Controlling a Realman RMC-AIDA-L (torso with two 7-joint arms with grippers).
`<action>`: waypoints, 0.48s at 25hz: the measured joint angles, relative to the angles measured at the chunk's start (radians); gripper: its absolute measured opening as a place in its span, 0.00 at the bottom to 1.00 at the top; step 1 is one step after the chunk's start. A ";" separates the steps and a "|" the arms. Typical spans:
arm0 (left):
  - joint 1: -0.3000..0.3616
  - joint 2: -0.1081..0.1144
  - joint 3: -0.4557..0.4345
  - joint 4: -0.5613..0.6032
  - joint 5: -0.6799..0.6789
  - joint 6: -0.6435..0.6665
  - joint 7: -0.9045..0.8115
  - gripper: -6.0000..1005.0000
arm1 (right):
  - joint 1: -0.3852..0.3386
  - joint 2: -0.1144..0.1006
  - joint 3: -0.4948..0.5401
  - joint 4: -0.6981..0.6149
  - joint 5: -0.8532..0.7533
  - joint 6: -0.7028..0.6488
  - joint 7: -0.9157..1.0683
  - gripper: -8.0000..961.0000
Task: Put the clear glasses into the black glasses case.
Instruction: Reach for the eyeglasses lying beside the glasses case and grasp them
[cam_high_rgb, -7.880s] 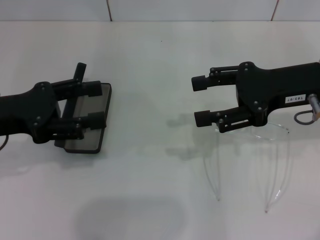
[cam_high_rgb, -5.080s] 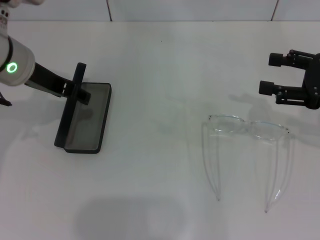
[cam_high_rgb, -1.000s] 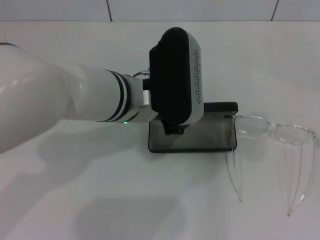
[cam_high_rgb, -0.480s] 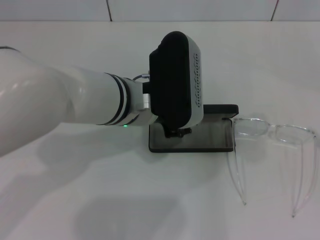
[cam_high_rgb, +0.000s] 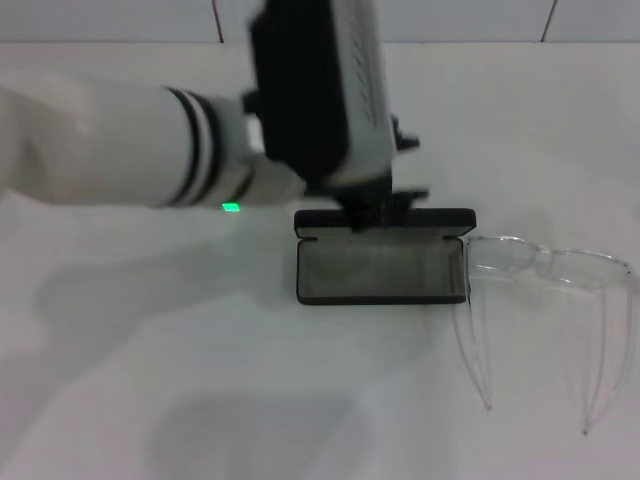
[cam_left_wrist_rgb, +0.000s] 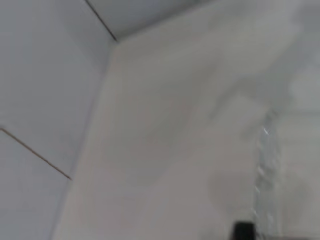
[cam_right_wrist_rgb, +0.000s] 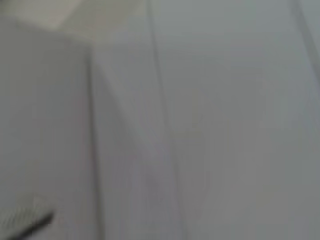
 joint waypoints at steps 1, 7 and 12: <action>0.015 -0.001 -0.027 0.023 -0.033 -0.006 -0.002 0.45 | 0.007 -0.005 -0.023 -0.014 -0.024 0.009 0.011 0.81; 0.087 0.003 -0.230 0.099 -0.435 -0.022 0.011 0.44 | 0.102 -0.011 -0.261 -0.291 -0.282 0.115 0.267 0.80; 0.111 0.007 -0.462 -0.013 -0.872 0.194 0.112 0.39 | 0.174 0.057 -0.417 -0.591 -0.562 0.219 0.502 0.80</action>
